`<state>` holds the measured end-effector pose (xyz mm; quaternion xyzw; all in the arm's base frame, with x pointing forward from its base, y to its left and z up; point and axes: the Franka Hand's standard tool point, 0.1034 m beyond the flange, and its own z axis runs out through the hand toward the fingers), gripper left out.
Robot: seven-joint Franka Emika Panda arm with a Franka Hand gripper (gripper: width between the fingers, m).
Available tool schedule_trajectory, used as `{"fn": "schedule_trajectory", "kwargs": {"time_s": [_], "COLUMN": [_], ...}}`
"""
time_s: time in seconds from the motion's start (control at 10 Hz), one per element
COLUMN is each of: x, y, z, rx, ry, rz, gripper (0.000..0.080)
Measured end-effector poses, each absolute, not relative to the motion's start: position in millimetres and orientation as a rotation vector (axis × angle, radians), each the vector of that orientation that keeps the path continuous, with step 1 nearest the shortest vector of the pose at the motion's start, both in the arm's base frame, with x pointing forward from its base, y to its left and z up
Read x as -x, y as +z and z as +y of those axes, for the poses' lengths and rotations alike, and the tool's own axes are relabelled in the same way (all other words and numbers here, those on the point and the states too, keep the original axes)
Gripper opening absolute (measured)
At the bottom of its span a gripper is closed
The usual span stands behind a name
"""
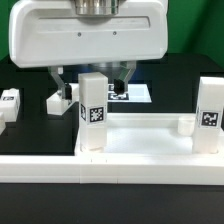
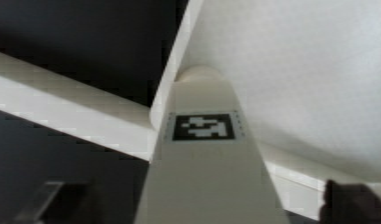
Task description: Assemble desk
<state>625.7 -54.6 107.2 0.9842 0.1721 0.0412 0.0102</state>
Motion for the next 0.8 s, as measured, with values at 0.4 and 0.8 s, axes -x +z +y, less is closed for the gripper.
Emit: {"fn": "schedule_trajectory", "kwargs": {"time_s": [0.4, 0.8], "x": [-625.7, -625.3], "y": [107.2, 106.7], "z": [-54.5, -54.9], "rx": [-3.076, -3.143], "ry": [0.129, 0.138], "rz": [0.519, 0.056], "gripper": [0.0288, 0.0288]}}
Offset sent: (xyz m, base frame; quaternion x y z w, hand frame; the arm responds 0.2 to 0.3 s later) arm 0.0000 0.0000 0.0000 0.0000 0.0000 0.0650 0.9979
